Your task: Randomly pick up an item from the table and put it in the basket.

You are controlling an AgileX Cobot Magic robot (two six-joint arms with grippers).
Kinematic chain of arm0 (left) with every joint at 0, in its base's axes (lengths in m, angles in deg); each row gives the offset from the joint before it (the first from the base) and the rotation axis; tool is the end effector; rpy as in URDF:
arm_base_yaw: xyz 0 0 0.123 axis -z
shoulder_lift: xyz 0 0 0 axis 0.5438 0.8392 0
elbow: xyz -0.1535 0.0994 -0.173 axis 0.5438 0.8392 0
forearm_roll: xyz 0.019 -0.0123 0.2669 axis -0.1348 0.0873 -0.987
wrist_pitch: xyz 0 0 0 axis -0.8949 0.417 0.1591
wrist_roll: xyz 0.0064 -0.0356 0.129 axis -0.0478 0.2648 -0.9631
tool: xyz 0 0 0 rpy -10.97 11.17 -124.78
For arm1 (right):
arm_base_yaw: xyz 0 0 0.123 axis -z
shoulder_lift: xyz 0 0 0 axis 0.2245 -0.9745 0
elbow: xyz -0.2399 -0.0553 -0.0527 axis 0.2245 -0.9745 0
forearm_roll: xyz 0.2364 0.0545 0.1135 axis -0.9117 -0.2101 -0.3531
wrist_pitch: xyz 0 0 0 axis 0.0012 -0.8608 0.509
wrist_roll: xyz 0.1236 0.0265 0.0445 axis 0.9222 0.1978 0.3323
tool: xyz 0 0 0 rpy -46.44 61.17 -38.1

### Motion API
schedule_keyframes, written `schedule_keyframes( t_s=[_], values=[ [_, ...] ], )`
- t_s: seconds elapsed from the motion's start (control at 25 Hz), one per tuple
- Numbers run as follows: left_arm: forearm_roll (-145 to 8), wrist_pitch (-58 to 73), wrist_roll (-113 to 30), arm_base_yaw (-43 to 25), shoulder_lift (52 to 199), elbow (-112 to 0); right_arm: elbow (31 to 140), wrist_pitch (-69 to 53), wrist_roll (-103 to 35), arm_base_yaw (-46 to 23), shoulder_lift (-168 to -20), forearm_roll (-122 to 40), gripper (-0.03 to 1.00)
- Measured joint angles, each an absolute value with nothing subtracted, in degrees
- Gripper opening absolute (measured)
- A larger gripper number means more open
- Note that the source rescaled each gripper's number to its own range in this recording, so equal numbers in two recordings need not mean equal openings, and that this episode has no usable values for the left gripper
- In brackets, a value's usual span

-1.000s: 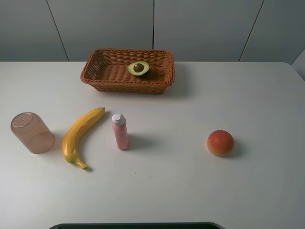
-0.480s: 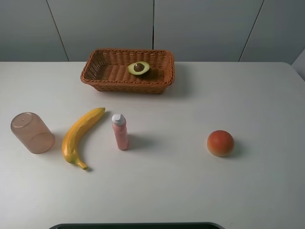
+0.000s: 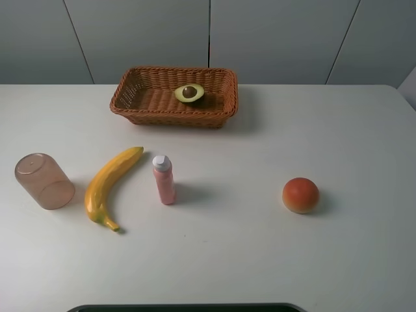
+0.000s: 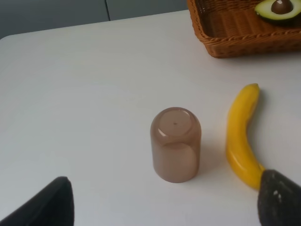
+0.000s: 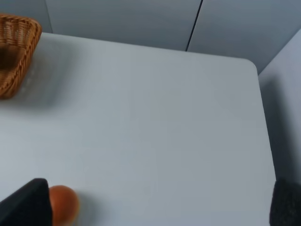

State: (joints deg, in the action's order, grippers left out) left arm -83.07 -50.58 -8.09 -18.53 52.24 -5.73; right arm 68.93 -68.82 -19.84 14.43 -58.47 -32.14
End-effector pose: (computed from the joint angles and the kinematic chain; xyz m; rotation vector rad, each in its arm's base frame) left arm 0.0769 -0.0178 0.2664 0.2640 2.0407 -0.1324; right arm 0.1480 -0.0055 0.3762 -0.1453 2.2526 -0.1147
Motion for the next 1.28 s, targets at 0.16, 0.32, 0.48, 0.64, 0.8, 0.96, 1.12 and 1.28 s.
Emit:
schedule_keyframes(
  t_s=[0.16, 0.32, 0.48, 0.64, 0.8, 0.96, 1.12, 1.28],
  values=[
    [-83.1, -50.6, -8.1, -18.5, 52.2, -5.7, 60.3, -68.6, -18.5, 14.4, -48.0, -32.1, 1.0],
    [-83.1, -50.6, -8.1, -18.5, 52.2, -5.7, 51.0, -66.2, -17.8, 14.4, -38.3, -32.3, 1.0],
    [-83.1, -50.6, -8.1, -18.5, 52.2, -5.7, 43.2, -64.8, -17.2, 14.4, -29.8, -33.8, 1.0],
    [-83.1, -50.6, -7.7, -18.5, 52.2, -5.7, 38.2, -63.7, -16.7, 14.4, -23.0, -34.5, 1.0],
    [-83.1, -50.6, -7.7, -18.5, 52.2, -5.7, 35.1, -62.9, -16.2, 14.4, -21.1, -35.6, 1.0],
    [-83.1, -50.6, -7.7, -18.5, 52.2, -5.7, 34.6, -61.7, -16.1, 14.4, -21.1, -35.6, 1.0],
    [-83.1, -50.6, -7.7, -18.5, 52.2, -5.7, 34.6, -61.6, -15.6, 14.4, -20.9, -35.6, 1.0],
    [-83.1, -50.6, -7.7, -18.5, 52.2, -5.7, 34.6, -61.6, -15.5, 14.4, -20.8, -35.6, 1.0]
  ],
)
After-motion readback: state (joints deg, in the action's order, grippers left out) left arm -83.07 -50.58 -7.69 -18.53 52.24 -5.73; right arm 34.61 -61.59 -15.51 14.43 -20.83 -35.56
